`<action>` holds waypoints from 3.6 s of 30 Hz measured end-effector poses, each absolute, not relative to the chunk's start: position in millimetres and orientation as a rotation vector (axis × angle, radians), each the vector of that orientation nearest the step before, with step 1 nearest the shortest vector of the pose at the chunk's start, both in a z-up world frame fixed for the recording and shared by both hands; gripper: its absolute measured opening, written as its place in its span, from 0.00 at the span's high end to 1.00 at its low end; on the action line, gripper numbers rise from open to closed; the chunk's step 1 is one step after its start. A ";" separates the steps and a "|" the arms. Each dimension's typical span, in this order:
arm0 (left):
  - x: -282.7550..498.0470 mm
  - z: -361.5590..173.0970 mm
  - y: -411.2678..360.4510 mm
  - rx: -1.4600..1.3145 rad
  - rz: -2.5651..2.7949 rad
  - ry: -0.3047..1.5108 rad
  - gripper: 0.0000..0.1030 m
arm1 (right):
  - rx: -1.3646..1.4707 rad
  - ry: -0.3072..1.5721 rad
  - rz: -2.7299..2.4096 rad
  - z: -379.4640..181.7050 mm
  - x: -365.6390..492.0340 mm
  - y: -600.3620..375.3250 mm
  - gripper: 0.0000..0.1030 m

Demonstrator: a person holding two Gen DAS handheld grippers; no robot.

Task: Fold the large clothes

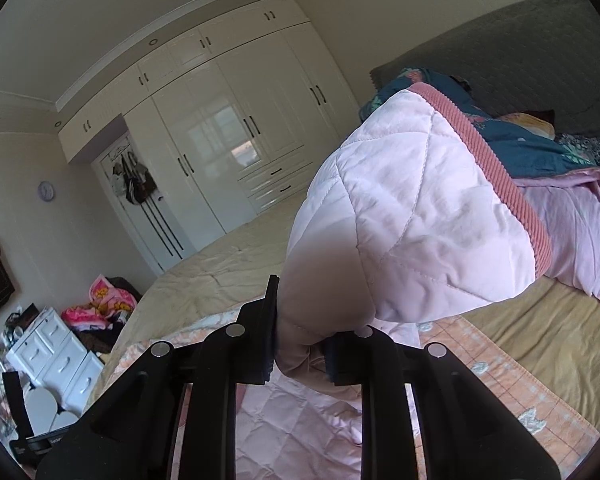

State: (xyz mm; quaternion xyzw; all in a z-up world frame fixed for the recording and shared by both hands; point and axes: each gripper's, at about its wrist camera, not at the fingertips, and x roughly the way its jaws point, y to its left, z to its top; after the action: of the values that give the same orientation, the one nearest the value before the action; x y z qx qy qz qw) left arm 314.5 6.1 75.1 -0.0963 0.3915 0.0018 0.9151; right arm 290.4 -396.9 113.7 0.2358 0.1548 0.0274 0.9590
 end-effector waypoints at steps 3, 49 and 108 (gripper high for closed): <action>312.0 75.1 16.6 -0.219 0.003 0.804 0.08 | 0.454 0.315 0.073 120.9 290.8 -379.7 0.83; 274.2 -0.3 134.2 -0.464 0.035 0.824 0.08 | 0.165 0.470 0.340 75.7 327.2 -144.2 0.83; 308.0 -57.4 119.2 -0.548 -0.107 0.829 0.87 | -0.028 0.778 0.220 -27.6 325.2 -207.8 0.18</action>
State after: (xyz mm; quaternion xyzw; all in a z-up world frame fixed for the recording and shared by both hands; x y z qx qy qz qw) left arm 308.0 119.2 -57.4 -0.2626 0.3973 -0.0513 0.8778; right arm 325.2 -207.8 -27.6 -0.0135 0.3783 0.1069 0.9194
